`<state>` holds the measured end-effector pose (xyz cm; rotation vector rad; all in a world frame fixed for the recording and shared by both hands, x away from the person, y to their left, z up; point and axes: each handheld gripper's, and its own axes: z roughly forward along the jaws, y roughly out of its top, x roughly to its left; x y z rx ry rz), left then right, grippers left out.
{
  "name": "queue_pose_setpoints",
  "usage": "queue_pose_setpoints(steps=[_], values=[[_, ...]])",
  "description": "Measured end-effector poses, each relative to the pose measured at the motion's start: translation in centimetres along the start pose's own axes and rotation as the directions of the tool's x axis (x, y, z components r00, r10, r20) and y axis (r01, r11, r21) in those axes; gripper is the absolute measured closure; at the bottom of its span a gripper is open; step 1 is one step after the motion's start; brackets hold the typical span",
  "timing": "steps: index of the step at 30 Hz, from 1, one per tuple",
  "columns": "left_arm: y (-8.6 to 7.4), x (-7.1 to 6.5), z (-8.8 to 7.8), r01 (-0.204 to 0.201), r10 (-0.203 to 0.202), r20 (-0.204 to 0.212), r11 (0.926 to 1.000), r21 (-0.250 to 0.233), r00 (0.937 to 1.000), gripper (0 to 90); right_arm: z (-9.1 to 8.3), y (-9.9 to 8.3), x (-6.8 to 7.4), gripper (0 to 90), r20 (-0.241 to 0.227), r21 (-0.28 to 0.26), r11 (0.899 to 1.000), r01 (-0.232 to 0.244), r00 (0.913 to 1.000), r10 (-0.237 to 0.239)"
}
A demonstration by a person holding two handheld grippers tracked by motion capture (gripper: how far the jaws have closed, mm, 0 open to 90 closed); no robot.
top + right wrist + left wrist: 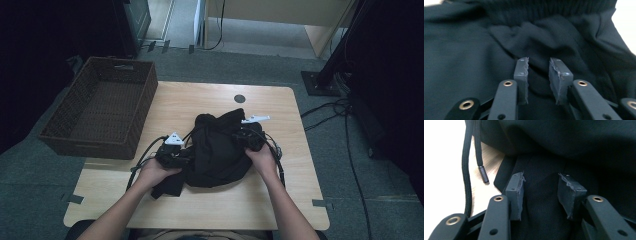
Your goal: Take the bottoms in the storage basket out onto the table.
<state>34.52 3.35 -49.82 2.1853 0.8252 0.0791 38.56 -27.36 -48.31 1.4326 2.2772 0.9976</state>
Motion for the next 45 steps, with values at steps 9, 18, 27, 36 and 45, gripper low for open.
queue_pose_setpoints(steps=[9,18,27,36,45], values=[[-0.5,-0.3,0.2,-0.011,0.012,-0.034,0.9998,0.018,0.9993,64.1,1.8,-0.8,-2.1,78.1,0.074,0.031,0.999,-0.026,0.997,0.023],[-1.5,-0.1,-0.9,0.017,-0.015,-0.046,0.9993,0.034,0.9988,68.6,1.1,-1.7,-4.1,82.6,0.131,-0.008,0.999,-0.031,0.9909,0.032],[-2.6,0.3,-2.2,0.052,-0.051,-0.058,0.9986,0.008,0.997,69.5,0.6,-1.9,-6.0,76.5,0.151,-0.026,0.992,-0.12,0.981,0.122],[0.5,1.5,-1.3,0.044,-0.045,-0.037,0.9987,-0.028,0.9983,52.4,-1.6,0.9,-2.5,65.2,0.025,-0.077,0.992,-0.102,0.9942,0.104],[1.1,1.6,1.2,0.025,-0.025,-0.021,0.9995,0.019,0.9995,49.8,-1.8,2.2,2.5,43.1,-0.079,-0.087,0.996,-0.014,0.9968,0.007]])
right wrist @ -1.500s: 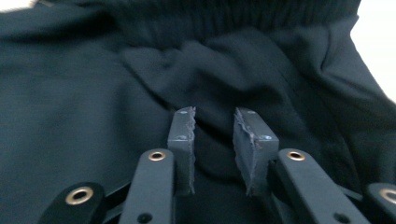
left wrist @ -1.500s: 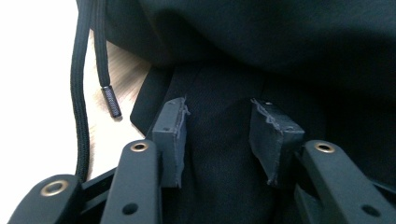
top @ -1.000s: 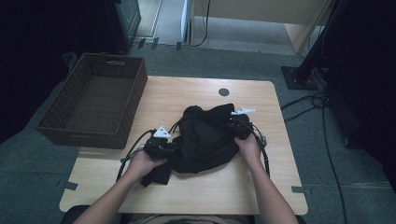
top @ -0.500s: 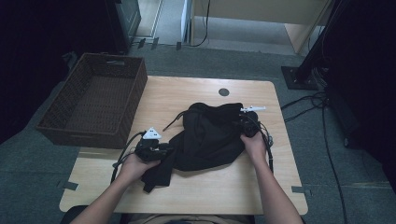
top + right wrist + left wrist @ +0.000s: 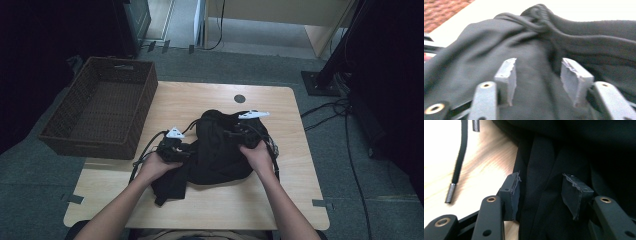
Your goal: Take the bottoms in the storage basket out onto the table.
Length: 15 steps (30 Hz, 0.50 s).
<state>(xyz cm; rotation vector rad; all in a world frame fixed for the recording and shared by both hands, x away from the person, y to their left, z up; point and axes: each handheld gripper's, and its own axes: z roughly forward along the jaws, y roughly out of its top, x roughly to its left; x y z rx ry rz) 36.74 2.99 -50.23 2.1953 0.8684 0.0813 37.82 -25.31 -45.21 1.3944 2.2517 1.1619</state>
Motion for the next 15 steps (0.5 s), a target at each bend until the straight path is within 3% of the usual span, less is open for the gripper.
queue_pose_setpoints(steps=[2,4,7,10,13,15], values=[[-0.2,0.1,0.4,0.0,0.0,0.007,0.9999,0.017,1.0,51.7,0.1,0.1,0.9,38.5,-0.035,-0.003,1.0,0.003,0.9994,-0.003],[-0.4,-0.1,0.5,-0.013,0.013,0.001,0.9999,0.004,0.9999,56.3,0.7,0.1,1.8,35.6,-0.076,0.015,1.0,-0.002,0.9971,0.004],[-0.6,-0.5,0.5,-0.056,0.057,-0.011,0.9984,0.004,0.9983,66.6,2.2,-0.5,2.4,36.4,-0.071,0.068,0.998,0.011,0.9975,-0.006],[-0.7,-0.9,0.6,-0.071,0.071,-0.008,0.9975,0.0,0.9974,77.3,3.4,-1.3,2.1,42.1,-0.071,0.099,0.995,0.012,0.9975,-0.005],[-0.7,-1.6,0.5,-0.12,0.12,-0.048,0.9927,0.004,0.9915,82.3,4.2,-1.9,1.7,57.6,-0.074,0.123,0.992,0.005,0.9973,0.004],[-0.7,-1.8,0.3,-0.128,0.128,-0.061,0.9918,0.008,0.9899,83.8,4.6,-2.2,1.3,70.1,-0.084,0.127,0.992,0.021,0.9964,-0.01]])
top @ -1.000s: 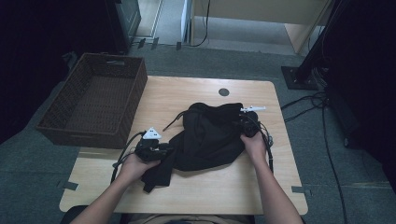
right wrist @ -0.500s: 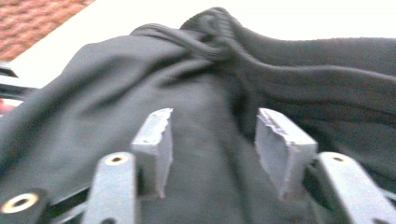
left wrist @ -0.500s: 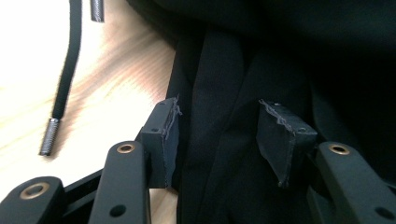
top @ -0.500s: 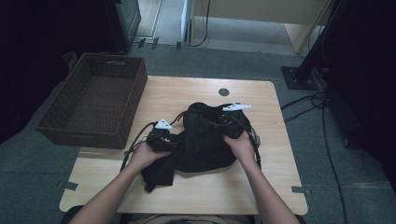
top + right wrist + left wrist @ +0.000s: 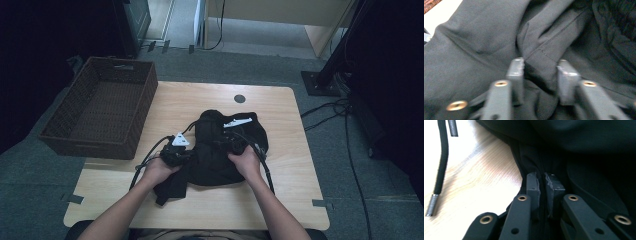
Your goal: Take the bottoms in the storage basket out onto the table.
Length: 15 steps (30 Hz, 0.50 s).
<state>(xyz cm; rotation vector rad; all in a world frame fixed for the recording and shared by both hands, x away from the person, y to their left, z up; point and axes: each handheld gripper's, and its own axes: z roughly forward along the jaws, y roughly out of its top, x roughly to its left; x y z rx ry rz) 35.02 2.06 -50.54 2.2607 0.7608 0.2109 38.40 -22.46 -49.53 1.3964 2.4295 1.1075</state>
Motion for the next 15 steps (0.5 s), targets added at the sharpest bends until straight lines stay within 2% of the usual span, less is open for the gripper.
queue_pose_setpoints(steps=[1,3,5,8,9,10,12,15], values=[[0.0,0.1,-0.3,0.029,-0.029,0.009,0.9996,-0.007,0.9995,84.2,0.0,0.0,-0.1,77.6,0.0,0.007,1.0,-0.006,1.0,0.006],[0.0,0.3,-1.1,0.056,-0.056,0.021,0.998,-0.028,0.9982,84.5,-0.2,0.2,-0.3,82.4,0.019,0.004,1.0,0.013,0.9997,-0.013],[-0.1,0.4,-1.9,0.069,-0.068,0.023,0.9965,-0.046,0.9974,84.5,-0.4,0.6,-0.5,83.3,0.037,-0.012,0.999,0.04,0.9985,-0.04],[-0.6,0.3,-3.2,0.097,-0.095,0.03,0.9931,-0.066,0.995,84.5,-0.5,1.6,-0.8,84.7,0.047,-0.01,0.999,0.051,0.9976,-0.051],[-0.8,0.2,-3.7,0.095,-0.094,0.021,0.9933,-0.066,0.9953,84.6,-0.6,1.9,-0.9,84.7,0.075,-0.024,0.998,0.058,0.9956,-0.056],[-1.3,0.2,-4.3,0.093,-0.092,0.02,0.9934,-0.067,0.9955,84.6,-0.8,2.3,-1.2,84.7,0.089,-0.039,0.998,0.054,0.9947,-0.05],[-2.0,0.2,-5.2,0.123,-0.121,0.027,0.9903,-0.065,0.9923,84.5,-1.1,3.0,-1.9,85.4,0.105,-0.059,0.998,0.024,0.9943,-0.017],[-3.4,0.1,-6.7,0.156,-0.155,0.027,0.986,-0.059,0.9876,84.3,-1.0,3.9,-3.0,85.6,0.151,-0.038,0.999,0.038,0.9881,-0.032]])
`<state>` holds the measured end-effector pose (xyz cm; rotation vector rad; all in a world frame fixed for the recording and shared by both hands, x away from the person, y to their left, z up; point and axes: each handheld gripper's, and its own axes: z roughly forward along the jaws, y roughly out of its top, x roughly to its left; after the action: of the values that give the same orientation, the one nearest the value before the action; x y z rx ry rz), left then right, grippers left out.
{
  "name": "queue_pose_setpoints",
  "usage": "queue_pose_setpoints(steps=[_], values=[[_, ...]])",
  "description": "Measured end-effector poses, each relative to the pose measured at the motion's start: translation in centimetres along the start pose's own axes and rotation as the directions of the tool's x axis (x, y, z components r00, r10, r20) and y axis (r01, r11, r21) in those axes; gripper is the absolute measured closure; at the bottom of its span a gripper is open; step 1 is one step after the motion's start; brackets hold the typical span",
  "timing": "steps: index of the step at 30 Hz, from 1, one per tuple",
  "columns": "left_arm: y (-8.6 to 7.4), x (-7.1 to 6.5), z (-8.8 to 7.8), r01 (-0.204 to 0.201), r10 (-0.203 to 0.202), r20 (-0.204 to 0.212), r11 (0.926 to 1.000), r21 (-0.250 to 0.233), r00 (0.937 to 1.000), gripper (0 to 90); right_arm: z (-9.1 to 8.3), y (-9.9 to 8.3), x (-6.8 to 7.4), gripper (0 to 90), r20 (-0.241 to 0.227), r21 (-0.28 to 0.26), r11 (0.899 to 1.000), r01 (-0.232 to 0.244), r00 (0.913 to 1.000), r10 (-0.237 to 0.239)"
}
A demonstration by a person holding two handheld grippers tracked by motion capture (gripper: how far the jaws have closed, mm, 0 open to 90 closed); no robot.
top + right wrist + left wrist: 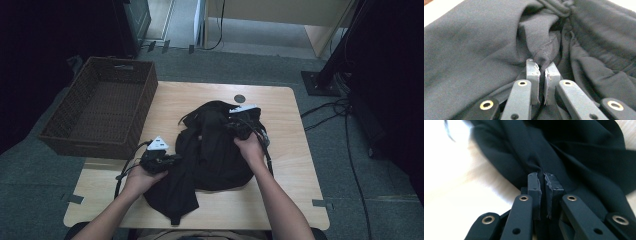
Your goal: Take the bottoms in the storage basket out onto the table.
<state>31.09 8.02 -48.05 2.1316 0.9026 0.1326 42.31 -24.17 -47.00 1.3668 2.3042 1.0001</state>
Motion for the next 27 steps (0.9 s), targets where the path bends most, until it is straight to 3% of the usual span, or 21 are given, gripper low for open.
queue_pose_setpoints(steps=[3,5,9,12,15,19,23,27], values=[[-1.0,-0.1,-0.8,0.019,-0.019,0.001,0.9998,0.005,0.9998,83.6,0.6,0.4,-0.8,85.0,0.022,0.0,1.0,-0.024,0.9995,0.024],[-1.3,-0.1,-1.0,0.025,-0.025,-0.002,0.9997,0.003,0.9997,80.7,1.4,0.4,-1.2,82.7,0.001,0.005,0.999,-0.045,0.999,0.045],[-0.9,0.2,-1.9,0.057,-0.056,0.023,0.9974,-0.044,0.9982,69.0,2.5,0.0,-0.8,66.4,-0.008,0.042,0.998,-0.044,0.999,0.045],[0.3,0.2,-2.7,0.054,-0.053,0.018,0.9962,-0.068,0.9984,60.3,1.5,0.3,-0.5,59.7,-0.011,0.024,0.999,-0.023,0.9997,0.023],[1.8,0.1,-2.9,0.025,-0.025,0.01,0.9967,-0.077,0.9996,57.1,-0.2,0.5,-0.4,58.6,-0.02,-0.01,0.999,-0.041,0.999,0.041],[3.6,-0.1,-2.1,0.0,0.0,0.011,0.9967,-0.081,0.9999,56.4,-2.0,-0.5,0.4,59.0,-0.027,-0.053,0.998,-0.018,0.9995,0.017],[5.1,-0.5,-0.5,-0.016,0.019,0.035,0.9973,-0.072,0.9992,53.1,-2.8,-2.7,1.3,59.5,-0.043,-0.051,0.998,-0.025,0.9988,0.023],[6.0,-0.6,1.8,-0.077,0.077,0.014,0.9969,-0.014,0.9969,49.8,-3.2,-4.8,1.8,58.5,-0.05,-0.054,0.998,-0.038,0.9981,0.035]])
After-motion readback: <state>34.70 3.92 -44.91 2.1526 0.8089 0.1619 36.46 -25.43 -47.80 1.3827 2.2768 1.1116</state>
